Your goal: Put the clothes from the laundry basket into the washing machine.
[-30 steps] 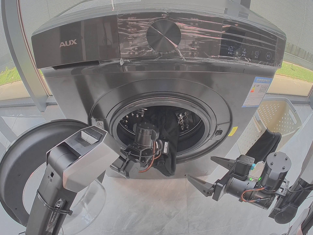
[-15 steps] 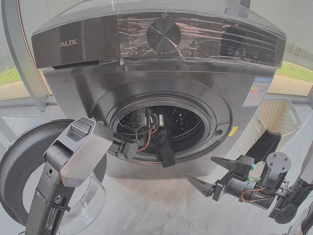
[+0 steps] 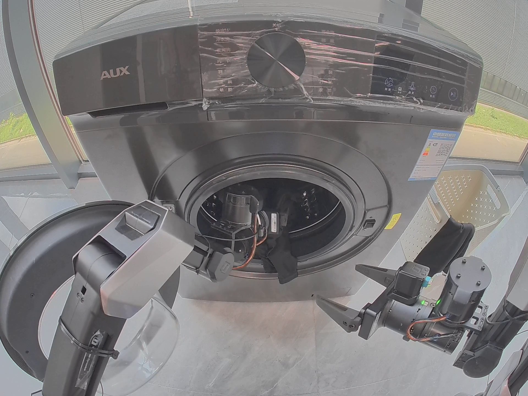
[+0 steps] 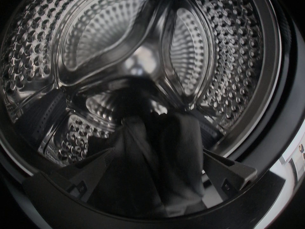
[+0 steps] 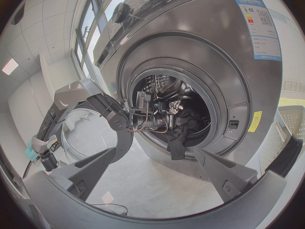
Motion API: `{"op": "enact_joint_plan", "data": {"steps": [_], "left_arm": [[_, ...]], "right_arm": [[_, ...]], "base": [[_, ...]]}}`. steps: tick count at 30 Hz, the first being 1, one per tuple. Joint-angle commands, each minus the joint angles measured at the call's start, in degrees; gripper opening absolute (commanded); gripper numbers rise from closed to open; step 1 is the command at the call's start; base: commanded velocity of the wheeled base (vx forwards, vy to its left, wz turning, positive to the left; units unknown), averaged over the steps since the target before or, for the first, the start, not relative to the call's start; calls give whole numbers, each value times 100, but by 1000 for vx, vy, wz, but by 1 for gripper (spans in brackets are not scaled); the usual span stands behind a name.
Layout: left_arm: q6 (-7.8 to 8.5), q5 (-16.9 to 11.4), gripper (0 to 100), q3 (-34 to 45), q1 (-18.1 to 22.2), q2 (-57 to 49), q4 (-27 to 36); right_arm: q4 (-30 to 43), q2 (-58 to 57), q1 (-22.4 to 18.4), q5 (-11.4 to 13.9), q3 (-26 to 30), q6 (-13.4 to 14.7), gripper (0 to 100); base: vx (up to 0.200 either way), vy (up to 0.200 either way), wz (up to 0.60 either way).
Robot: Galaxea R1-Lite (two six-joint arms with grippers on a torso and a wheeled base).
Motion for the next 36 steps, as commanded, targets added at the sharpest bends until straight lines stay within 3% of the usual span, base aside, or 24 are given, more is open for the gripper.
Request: {"op": "enact_joint_plan", "data": {"steps": [1, 17, 18, 24, 31, 33, 36], "left_arm": [[36, -75, 100, 505, -102, -233, 108], [406, -198, 100, 900, -128, 172, 64], [406, -198, 0, 900, -128, 172, 64], [397, -207, 0, 689, -137, 260, 29], [265, -102, 0, -207, -119, 277, -77], [115, 127, 0, -1016, -66, 471, -112], [98, 285, 0, -1596, 21, 638, -94]], "right_arm": [[-3, -23, 0, 1, -1, -3, 100], [-3, 30, 9, 10, -10, -3, 100], [-3, 30, 9, 10, -10, -3, 100], [-3, 12, 9, 19, -27, -3, 100], [-3, 4, 9, 10, -18, -3, 100], [-3, 4, 9, 10, -27, -3, 100], [-3, -14, 9, 10, -36, -3, 100]], "base": [[0, 0, 0], [0, 0, 0], [0, 0, 0], [0, 0, 0], [0, 0, 0], [0, 0, 0], [0, 0, 0]]}}
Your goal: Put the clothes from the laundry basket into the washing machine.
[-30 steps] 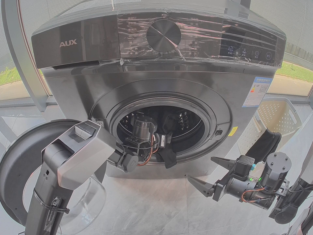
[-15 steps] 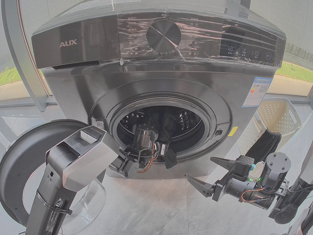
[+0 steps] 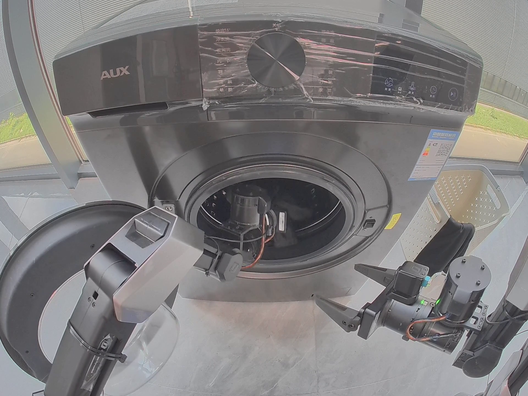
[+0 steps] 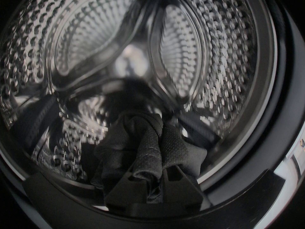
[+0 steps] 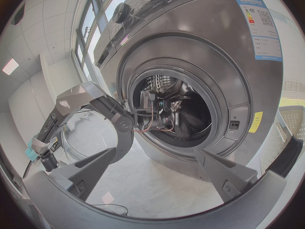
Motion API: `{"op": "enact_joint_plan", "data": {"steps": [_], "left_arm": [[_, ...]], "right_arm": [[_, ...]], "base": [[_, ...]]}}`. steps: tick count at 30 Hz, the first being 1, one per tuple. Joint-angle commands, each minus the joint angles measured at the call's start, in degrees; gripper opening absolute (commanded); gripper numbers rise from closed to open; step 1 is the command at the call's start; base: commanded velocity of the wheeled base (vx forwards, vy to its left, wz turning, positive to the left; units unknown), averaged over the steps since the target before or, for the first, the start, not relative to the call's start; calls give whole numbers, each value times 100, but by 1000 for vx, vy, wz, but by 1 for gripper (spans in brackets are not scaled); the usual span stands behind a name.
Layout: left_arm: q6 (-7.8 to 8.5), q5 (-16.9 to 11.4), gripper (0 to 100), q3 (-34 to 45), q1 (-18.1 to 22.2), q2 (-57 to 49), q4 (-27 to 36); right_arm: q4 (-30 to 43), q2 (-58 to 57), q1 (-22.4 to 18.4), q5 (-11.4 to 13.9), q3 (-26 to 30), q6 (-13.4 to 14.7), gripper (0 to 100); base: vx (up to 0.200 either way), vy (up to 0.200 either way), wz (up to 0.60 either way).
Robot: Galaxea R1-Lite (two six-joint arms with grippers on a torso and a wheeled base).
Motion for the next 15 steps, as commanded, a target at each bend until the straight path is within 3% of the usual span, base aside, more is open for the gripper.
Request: {"op": "enact_joint_plan", "data": {"steps": [1, 15], "left_arm": [[-104, 266, 0, -1181, 150, 364, -41], [-96, 301, 0, -1575, 247, 619, -5]], "right_arm": [[-1, -19, 1, -2, 0, -1, 100], [-1, -28, -8, 6, 0, -1, 100]], "base": [[0, 0, 0], [0, 0, 0]]}}
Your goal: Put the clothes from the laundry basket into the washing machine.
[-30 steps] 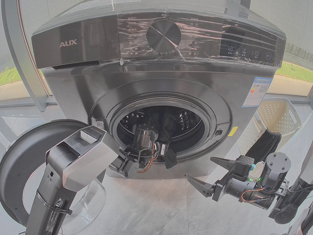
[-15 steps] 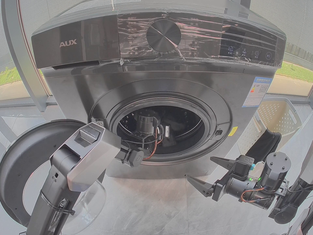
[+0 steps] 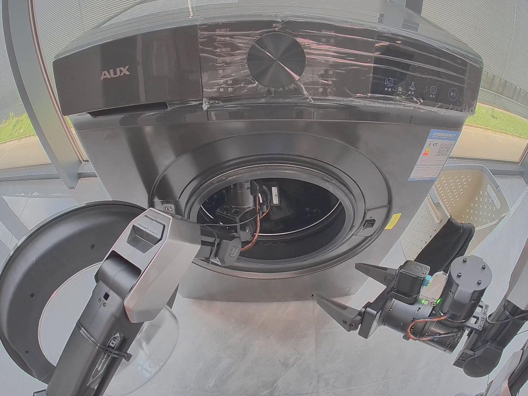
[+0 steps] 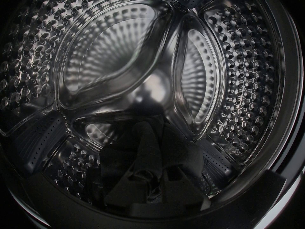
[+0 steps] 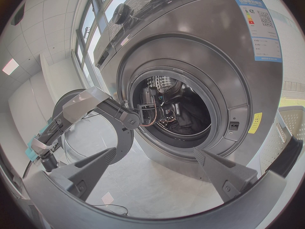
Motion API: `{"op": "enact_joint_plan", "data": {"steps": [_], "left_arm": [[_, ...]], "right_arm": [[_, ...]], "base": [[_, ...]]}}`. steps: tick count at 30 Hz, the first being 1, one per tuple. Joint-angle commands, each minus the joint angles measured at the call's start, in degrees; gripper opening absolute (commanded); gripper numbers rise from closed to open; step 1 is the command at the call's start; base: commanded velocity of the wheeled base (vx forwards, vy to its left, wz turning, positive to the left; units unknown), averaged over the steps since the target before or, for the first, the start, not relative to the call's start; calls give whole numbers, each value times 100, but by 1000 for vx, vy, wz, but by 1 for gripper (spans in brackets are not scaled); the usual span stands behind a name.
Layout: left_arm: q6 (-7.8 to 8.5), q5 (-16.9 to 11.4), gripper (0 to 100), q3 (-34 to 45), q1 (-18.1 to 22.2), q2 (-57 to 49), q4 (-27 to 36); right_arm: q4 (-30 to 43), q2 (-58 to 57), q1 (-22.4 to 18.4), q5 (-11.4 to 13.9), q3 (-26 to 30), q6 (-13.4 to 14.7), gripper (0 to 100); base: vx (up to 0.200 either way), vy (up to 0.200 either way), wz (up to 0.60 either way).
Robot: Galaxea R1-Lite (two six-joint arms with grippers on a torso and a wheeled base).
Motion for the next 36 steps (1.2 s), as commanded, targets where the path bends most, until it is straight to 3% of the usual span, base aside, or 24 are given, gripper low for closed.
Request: {"op": "enact_joint_plan", "data": {"steps": [1, 2, 14, 23, 26, 33, 36], "left_arm": [[1, 4, 0, -28, 11, 86, 2], [9, 4, 100, -28, 2, 95, -16], [-17, 4, 100, 58, -60, -28, 10], [1, -5, 100, 2036, -376, -924, 28], [62, -93, 100, 2888, -429, -1285, 98], [150, -295, 100, 3952, -455, -1750, 37], [141, -427, 100, 4444, -640, -1997, 19]], "right_arm": [[-3, -3, 0, 9, 0, -1, 100], [-3, 6, 0, 0, 0, -1, 100], [-3, -3, 0, 0, 8, -1, 100], [-3, -12, -9, 9, 17, -1, 100], [-3, -3, 0, 0, 17, -1, 100], [-3, -3, 0, 0, 26, -1, 100], [-3, -3, 0, 0, 26, -1, 100]], "base": [[0, 0, 0], [0, 0, 0], [0, 0, 0], [0, 0, 0], [0, 0, 0], [0, 0, 0], [0, 0, 0]]}}
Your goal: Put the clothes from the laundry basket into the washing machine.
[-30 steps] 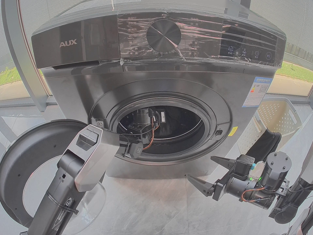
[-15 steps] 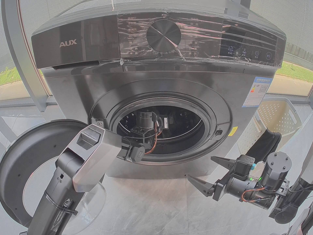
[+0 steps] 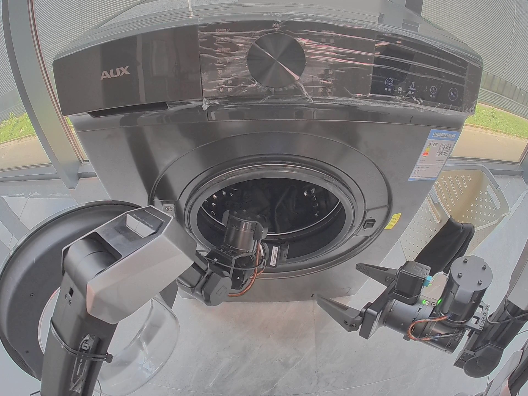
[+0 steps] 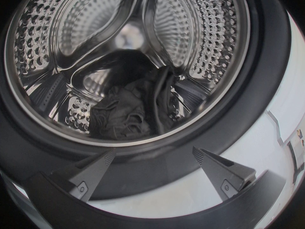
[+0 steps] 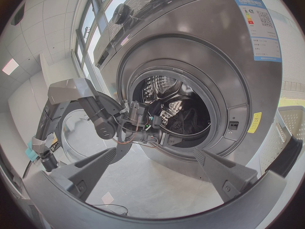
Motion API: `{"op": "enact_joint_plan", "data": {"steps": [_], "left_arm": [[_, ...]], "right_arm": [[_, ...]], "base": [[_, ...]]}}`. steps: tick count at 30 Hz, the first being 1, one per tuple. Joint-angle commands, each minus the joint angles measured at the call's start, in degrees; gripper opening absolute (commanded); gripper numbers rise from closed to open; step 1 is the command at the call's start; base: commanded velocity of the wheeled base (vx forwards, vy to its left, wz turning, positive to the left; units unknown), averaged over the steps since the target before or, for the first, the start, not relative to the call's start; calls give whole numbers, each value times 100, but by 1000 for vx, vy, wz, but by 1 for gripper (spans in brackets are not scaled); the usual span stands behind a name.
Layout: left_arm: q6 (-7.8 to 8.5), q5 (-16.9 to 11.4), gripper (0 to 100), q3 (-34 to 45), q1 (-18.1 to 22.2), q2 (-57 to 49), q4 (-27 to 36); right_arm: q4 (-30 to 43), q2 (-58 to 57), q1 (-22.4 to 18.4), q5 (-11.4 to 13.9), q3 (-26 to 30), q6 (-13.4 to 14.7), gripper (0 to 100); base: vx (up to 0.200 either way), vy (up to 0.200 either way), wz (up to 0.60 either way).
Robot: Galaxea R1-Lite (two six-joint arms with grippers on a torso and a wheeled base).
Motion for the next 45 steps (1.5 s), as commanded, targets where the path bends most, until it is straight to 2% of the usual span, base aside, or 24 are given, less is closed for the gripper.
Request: {"op": "enact_joint_plan", "data": {"steps": [1, 10, 13, 14, 18, 20, 21, 23, 27, 30, 33, 38, 45], "left_arm": [[24, -179, 100, 847, -227, -705, -38], [-90, -223, 100, 2245, -886, -1733, -372], [-195, -223, 100, 2587, -1044, -2014, -504], [-327, -214, 100, 2825, -1141, -2251, -689], [-600, -152, 100, 3264, -1237, -2884, -1119], [-670, -126, 100, 3449, -1237, -3157, -1181], [-696, -117, 100, 3651, -1237, -3473, -1190], [-714, -117, 100, 3958, -1237, -4018, -1181], [-714, -91, 100, 4380, -1246, -4651, -1172], [-705, 217, 100, 4793, -1194, -5011, -1216], [-688, 401, 100, 5040, -1141, -5240, -1339], [-644, 454, 100, 5453, -1106, -5758, -1629], [-582, 463, 100, 5866, -1097, -6242, -1638]], "right_arm": [[-1, 10, 3, 0, 2, -1, 100], [-1, 1, -49, 0, 10, -1, 100], [-1, -7, -58, -9, 19, -1, 100], [-1, -25, -76, -35, 54, -10, 100], [-1, -69, -252, -88, 151, -36, 100], [-1, -113, -427, -220, 151, -63, 100], [-1, -148, -585, -369, 133, -80, 100], [8, -236, -805, -448, 116, -98, 100], [17, -350, -876, -492, 160, -115, 100], [61, -456, -876, -835, 221, -115, 100], [166, -623, -911, -1002, 204, -115, 100], [201, -974, -999, -1020, 362, -106, 100], [228, -1414, -1315, -932, 582, -133, 100]], "base": [[0, 0, 0], [0, 0, 0], [0, 0, 0], [0, 0, 0], [0, 0, 0], [0, 0, 0], [0, 0, 0], [0, 0, 0], [0, 0, 0], [0, 0, 0], [0, 0, 0], [0, 0, 0], [-86, 0, 0]]}}
